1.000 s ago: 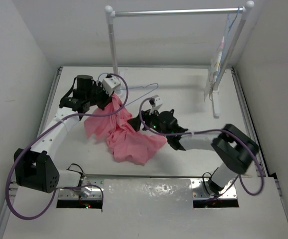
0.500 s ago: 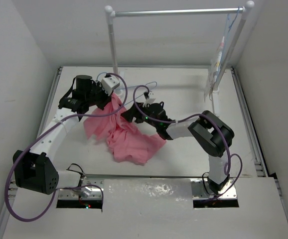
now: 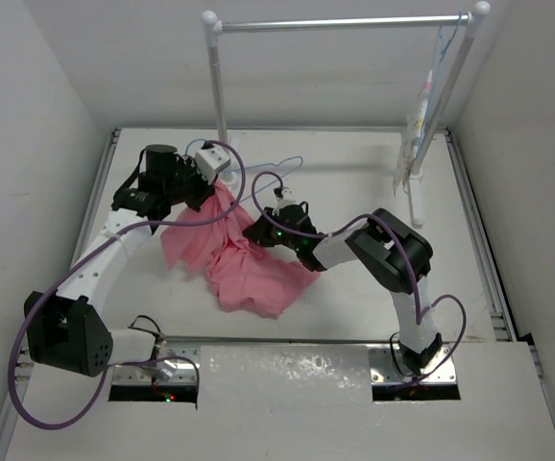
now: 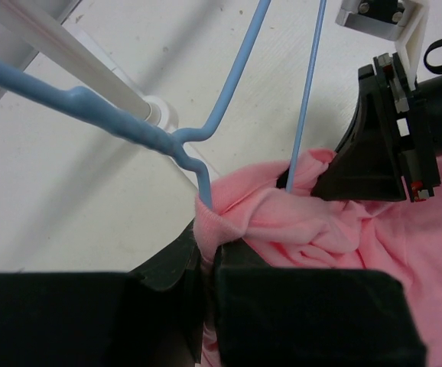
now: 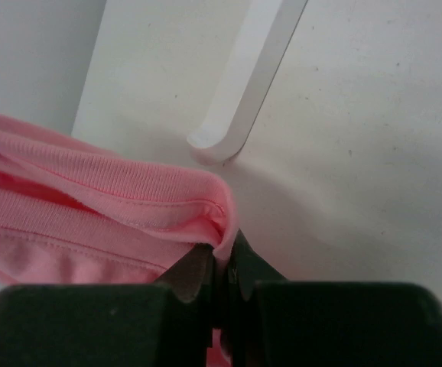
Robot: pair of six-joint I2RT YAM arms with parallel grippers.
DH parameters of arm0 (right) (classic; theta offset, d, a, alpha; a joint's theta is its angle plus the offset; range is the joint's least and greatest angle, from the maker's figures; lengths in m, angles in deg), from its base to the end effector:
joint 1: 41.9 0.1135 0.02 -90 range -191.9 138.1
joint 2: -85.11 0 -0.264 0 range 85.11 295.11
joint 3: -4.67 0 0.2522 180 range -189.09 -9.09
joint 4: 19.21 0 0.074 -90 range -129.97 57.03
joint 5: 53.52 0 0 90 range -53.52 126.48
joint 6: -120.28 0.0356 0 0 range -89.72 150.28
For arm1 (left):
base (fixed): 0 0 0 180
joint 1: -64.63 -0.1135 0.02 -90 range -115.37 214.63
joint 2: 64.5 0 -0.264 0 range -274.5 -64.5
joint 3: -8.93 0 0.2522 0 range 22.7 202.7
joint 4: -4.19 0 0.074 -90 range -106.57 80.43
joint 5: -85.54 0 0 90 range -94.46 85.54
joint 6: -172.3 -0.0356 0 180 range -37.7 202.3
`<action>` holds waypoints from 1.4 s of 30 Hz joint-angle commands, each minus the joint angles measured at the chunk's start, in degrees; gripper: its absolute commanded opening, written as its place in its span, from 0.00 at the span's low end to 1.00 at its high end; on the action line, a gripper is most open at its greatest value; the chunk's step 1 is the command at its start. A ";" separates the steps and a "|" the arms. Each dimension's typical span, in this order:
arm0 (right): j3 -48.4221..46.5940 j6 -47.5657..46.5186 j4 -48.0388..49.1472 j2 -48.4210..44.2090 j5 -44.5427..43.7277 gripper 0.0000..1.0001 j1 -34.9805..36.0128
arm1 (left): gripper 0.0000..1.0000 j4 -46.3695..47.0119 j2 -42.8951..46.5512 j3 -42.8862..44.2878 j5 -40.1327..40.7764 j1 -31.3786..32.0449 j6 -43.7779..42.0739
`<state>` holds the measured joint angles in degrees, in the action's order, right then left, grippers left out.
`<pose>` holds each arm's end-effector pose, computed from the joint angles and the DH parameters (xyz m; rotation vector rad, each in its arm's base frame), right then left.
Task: Place the t-shirt on the hanger
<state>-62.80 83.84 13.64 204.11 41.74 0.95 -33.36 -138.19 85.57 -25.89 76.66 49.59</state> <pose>0.2973 0.2803 0.1119 0.1266 2.0893 1.1831 0.2769 -0.0723 0.3190 1.0033 1.8834 -0.1952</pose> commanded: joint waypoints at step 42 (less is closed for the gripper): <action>-7.20 -41.51 -49.71 -24.43 -38.61 0.00 -2.33 | 0.00 14.73 -1.19 -15.15 26.57 13.37 -22.85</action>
<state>-66.01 48.10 -31.12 178.37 8.60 -1.69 -20.82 -138.83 67.47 0.80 89.77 24.78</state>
